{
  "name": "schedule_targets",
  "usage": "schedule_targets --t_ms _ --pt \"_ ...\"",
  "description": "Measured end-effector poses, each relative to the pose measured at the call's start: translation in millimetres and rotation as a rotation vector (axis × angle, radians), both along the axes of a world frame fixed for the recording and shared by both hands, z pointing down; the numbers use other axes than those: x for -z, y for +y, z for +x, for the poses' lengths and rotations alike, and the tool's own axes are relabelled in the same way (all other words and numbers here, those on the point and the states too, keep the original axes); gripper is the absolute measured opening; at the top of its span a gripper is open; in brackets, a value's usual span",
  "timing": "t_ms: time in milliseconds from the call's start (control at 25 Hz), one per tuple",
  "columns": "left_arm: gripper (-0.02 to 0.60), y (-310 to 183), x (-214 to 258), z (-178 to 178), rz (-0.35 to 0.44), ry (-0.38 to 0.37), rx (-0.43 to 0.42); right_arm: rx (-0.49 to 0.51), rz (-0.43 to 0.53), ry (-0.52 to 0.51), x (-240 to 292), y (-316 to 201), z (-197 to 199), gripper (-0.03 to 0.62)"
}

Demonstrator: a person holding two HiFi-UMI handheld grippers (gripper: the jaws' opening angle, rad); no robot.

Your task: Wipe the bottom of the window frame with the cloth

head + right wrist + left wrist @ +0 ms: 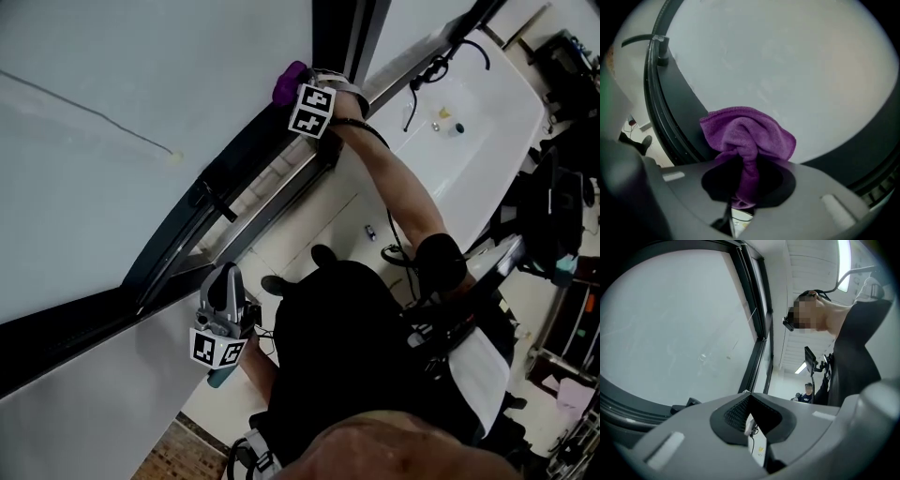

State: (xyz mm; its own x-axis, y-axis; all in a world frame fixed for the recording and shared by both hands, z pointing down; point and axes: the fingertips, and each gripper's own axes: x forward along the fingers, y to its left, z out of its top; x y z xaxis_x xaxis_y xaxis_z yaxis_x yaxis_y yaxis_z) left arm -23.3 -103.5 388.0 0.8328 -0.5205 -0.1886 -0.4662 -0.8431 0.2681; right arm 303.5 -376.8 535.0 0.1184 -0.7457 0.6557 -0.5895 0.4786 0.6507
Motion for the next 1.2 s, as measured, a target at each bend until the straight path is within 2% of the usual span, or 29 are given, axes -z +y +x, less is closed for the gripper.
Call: schedule_targets --t_ms 200,400,520,680,760,800,960,1040,1120,1200 --pt "0.000 3 1 0 0.002 -0.004 0.001 -0.073 -0.003 0.099 -1 -6 18 0.061" --pt "0.000 6 3 -1 0.008 -0.002 0.006 -0.156 -0.015 0.336 -4 -10 39 0.061" --pt "0.000 8 5 0 0.011 -0.003 0.004 -0.160 -0.010 0.351 -3 -9 43 0.061" --pt "0.000 9 6 -2 0.011 -0.010 -0.002 -0.162 -0.030 0.295 -3 9 49 0.063" --pt "0.000 9 6 -2 0.010 -0.008 0.002 -0.144 -0.051 0.200 -1 31 42 0.064" --pt "0.000 9 5 -1 0.008 -0.006 0.003 -0.120 -0.054 0.106 1 44 32 0.064" --pt "0.000 5 2 11 0.006 -0.008 -0.026 0.048 -0.040 -0.480 23 110 -50 0.064" --pt "0.000 7 5 21 0.017 -0.009 -0.040 0.124 -0.058 -0.723 30 143 -87 0.065" --pt "0.000 9 8 29 0.021 -0.007 -0.053 0.170 -0.100 -0.881 29 174 -113 0.065" --pt "0.000 6 8 33 0.021 -0.007 -0.067 0.187 -0.146 -0.996 22 199 -129 0.066"
